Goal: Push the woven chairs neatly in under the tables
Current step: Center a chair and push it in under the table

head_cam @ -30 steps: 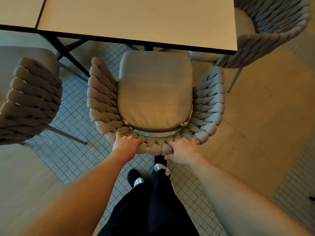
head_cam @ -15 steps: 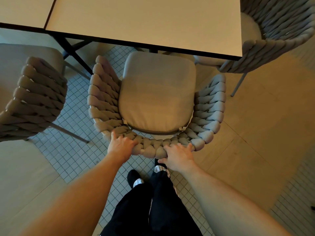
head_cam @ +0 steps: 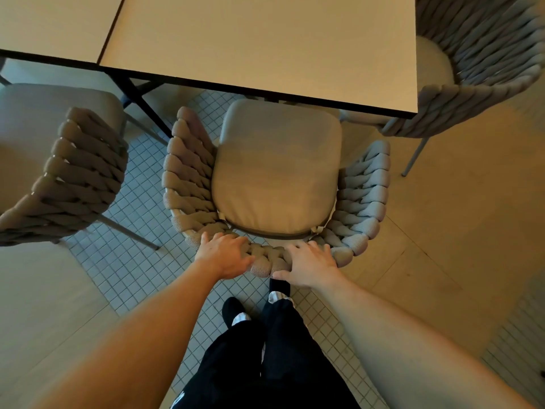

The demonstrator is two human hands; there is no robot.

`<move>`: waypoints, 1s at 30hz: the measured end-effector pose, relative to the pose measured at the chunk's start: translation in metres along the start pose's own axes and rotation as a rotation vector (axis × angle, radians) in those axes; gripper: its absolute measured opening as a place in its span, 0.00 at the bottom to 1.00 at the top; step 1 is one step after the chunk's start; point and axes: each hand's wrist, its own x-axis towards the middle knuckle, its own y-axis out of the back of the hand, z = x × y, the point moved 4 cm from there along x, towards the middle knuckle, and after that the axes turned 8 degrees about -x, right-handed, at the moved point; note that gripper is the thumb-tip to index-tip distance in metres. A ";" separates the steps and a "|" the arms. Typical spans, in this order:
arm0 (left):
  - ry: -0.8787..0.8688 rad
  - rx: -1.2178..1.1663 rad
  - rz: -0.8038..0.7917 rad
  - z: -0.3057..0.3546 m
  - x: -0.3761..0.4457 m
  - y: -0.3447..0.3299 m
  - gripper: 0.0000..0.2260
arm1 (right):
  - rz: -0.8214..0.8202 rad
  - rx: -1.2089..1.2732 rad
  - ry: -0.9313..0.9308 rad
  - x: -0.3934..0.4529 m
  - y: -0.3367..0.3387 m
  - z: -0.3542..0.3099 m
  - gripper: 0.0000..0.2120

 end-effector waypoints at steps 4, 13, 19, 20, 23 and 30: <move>0.032 -0.065 0.076 -0.006 -0.001 0.006 0.29 | 0.023 0.006 0.023 0.000 0.014 -0.003 0.40; 0.107 -0.148 0.152 -0.014 -0.019 0.015 0.33 | 0.049 -0.061 0.082 0.000 0.041 -0.011 0.40; 0.159 -0.208 0.227 -0.024 -0.038 0.017 0.32 | 0.046 -0.135 0.165 0.007 0.057 -0.027 0.41; 0.171 -0.227 0.236 -0.027 -0.042 0.016 0.32 | 0.046 -0.154 0.180 0.008 0.058 -0.031 0.41; 0.220 -0.286 0.257 -0.039 -0.054 0.009 0.32 | 0.039 -0.208 0.231 0.009 0.060 -0.047 0.42; 0.339 -0.392 0.308 -0.081 -0.089 -0.011 0.32 | 0.027 -0.340 0.347 0.014 0.062 -0.101 0.43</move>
